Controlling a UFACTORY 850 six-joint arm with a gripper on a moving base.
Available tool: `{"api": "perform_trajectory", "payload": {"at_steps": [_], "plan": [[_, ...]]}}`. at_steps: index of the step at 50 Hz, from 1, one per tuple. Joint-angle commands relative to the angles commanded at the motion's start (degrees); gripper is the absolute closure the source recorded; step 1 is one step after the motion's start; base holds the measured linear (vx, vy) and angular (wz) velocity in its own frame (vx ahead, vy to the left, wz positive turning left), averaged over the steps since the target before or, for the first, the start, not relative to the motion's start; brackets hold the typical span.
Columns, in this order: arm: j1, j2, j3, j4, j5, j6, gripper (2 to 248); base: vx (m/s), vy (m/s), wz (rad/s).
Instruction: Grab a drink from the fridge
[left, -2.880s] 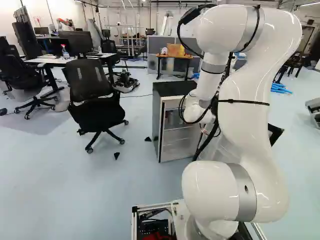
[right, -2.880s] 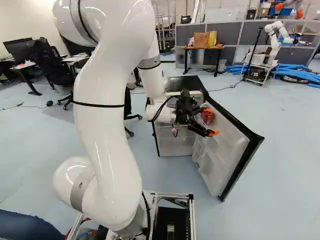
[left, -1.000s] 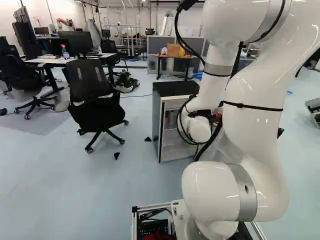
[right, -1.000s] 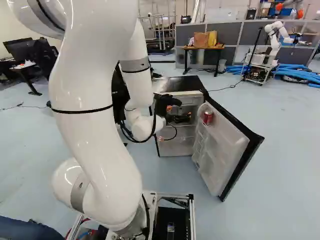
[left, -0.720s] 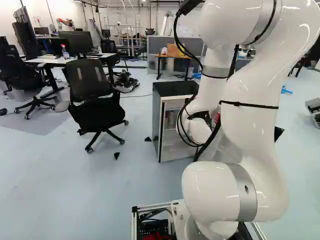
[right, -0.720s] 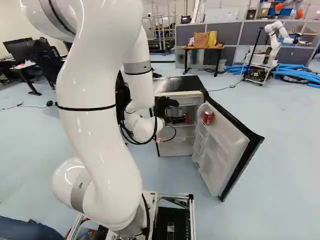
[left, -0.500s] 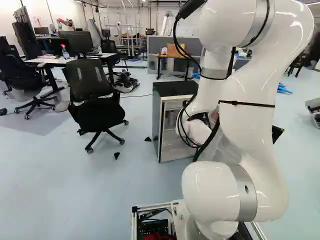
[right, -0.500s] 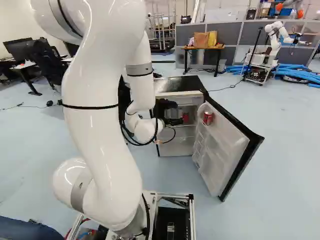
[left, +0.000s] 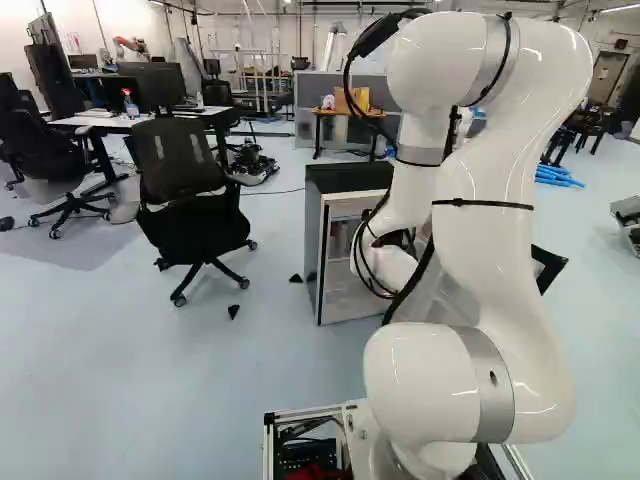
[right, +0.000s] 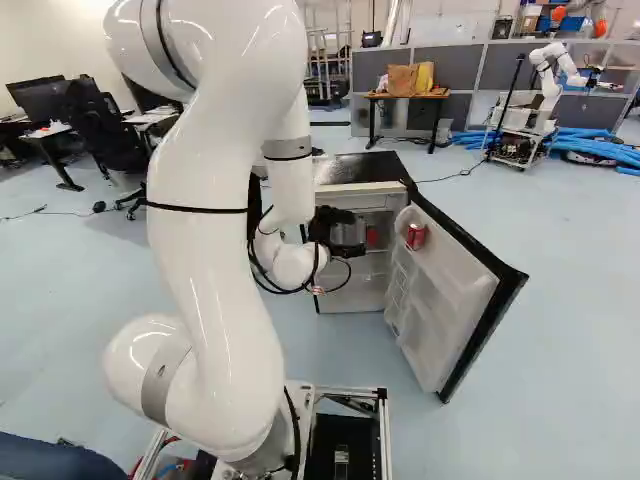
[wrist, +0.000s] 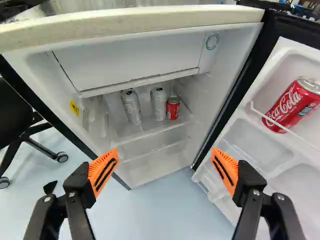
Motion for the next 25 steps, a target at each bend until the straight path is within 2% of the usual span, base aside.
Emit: {"api": "perform_trajectory", "payload": {"at_steps": [25], "plan": [[0.32, -6.69, -4.79, 0.0, 0.0, 0.0, 3, 0.0, 0.0, 0.0]]}}
